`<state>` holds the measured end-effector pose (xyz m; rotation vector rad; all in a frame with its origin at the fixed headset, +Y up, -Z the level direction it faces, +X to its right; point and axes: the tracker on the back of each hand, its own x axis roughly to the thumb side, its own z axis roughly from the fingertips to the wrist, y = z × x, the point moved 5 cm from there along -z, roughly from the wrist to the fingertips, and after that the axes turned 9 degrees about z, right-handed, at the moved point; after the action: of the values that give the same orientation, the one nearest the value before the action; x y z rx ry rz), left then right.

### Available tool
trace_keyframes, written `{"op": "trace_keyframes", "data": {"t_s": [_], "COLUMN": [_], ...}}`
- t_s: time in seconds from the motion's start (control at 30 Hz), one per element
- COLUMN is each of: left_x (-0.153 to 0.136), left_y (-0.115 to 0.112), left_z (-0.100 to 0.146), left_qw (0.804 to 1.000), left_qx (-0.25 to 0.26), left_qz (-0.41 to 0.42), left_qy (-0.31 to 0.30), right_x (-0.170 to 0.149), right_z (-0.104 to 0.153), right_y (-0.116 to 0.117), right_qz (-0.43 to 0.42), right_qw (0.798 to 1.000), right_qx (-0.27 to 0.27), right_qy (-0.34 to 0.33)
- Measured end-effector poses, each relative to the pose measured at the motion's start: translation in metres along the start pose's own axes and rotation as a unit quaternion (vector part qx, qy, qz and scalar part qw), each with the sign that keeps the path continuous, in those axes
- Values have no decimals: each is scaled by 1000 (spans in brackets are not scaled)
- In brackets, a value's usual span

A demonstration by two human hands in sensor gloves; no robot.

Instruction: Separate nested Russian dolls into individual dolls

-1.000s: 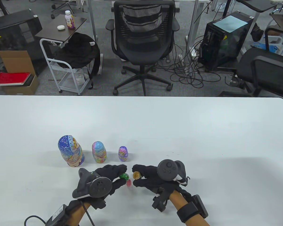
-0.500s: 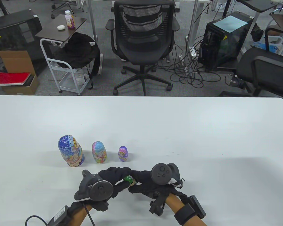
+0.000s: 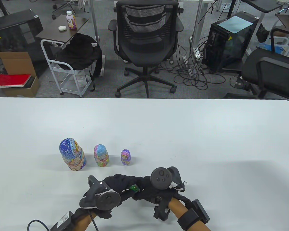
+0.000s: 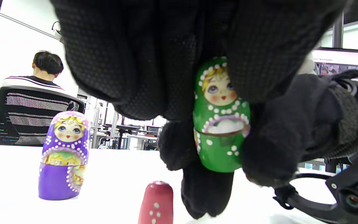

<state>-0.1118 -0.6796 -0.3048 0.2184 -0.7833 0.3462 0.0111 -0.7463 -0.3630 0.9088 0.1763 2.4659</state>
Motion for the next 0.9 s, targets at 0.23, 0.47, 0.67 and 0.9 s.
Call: {"op": "trace_keyframes", "data": {"t_s": [0.23, 0.47, 0.67, 0.9], "left_x": [-12, -16, -18, -32], "left_y": [3, 12, 21, 5], "left_z": [2, -3, -16, -76], "left_qw": [997, 996, 996, 990], "left_qx": [22, 46, 47, -89], "left_qz": [72, 68, 60, 11], "left_qy": [27, 29, 49, 110], "right_x": [-3, -7, -38, -78], "right_z": [0, -2, 9, 30], "right_y": [-6, -17, -47, -86], "right_qz": [-73, -85, -86, -114], "right_qw": [997, 996, 995, 986], "right_qx": [-10, 26, 10, -75], "right_qy": [14, 12, 42, 97]}}
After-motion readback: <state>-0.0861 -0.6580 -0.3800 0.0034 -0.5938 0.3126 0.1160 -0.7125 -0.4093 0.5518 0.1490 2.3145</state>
